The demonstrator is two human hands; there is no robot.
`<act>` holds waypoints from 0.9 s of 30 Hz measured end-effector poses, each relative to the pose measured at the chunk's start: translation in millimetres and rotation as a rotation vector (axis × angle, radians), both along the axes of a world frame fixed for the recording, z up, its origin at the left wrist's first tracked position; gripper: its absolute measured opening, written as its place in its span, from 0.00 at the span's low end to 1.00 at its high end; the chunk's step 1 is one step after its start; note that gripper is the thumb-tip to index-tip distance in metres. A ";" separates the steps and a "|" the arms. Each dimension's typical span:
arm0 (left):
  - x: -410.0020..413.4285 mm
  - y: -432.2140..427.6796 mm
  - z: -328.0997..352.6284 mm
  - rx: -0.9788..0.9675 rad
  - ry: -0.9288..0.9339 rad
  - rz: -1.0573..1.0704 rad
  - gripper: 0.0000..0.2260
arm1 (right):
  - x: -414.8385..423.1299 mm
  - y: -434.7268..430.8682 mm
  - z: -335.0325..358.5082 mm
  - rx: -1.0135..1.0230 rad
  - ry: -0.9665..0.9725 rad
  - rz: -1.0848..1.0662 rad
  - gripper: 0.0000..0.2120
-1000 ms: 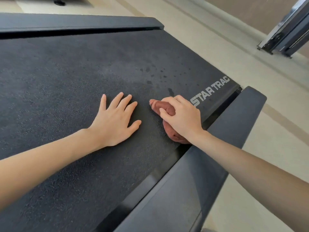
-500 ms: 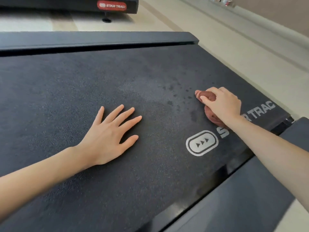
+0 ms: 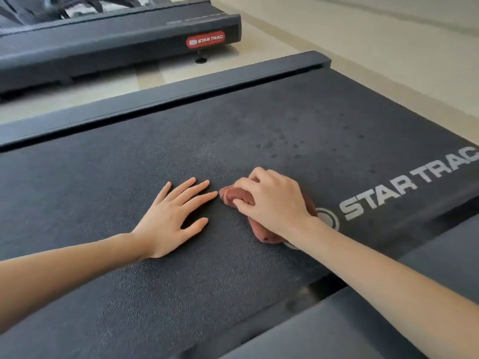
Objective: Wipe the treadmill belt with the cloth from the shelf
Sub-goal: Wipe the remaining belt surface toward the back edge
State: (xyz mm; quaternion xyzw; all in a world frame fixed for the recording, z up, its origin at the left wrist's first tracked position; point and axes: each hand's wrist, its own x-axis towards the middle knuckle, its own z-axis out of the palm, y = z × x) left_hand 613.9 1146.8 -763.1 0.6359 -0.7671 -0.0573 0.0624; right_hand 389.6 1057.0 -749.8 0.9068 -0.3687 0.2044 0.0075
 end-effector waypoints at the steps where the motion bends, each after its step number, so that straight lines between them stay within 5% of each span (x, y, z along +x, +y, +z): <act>1: 0.9 0.0 -1.5 -0.009 0.014 0.000 0.29 | -7.4 -1.3 -0.9 0.009 -0.018 0.034 0.09; 5: 2.1 -1.7 -5.8 -0.035 0.043 -0.015 0.29 | -42.9 -5.9 0.7 0.017 -0.024 0.051 0.10; 18: 4.2 -3.2 -15.3 -0.117 0.066 -0.038 0.25 | -5.3 -105.7 13.9 0.059 0.195 -0.667 0.15; 27: 1.6 -2.4 -12.7 -0.127 0.044 -0.043 0.28 | 21.1 8.0 11.9 0.002 0.175 -0.312 0.10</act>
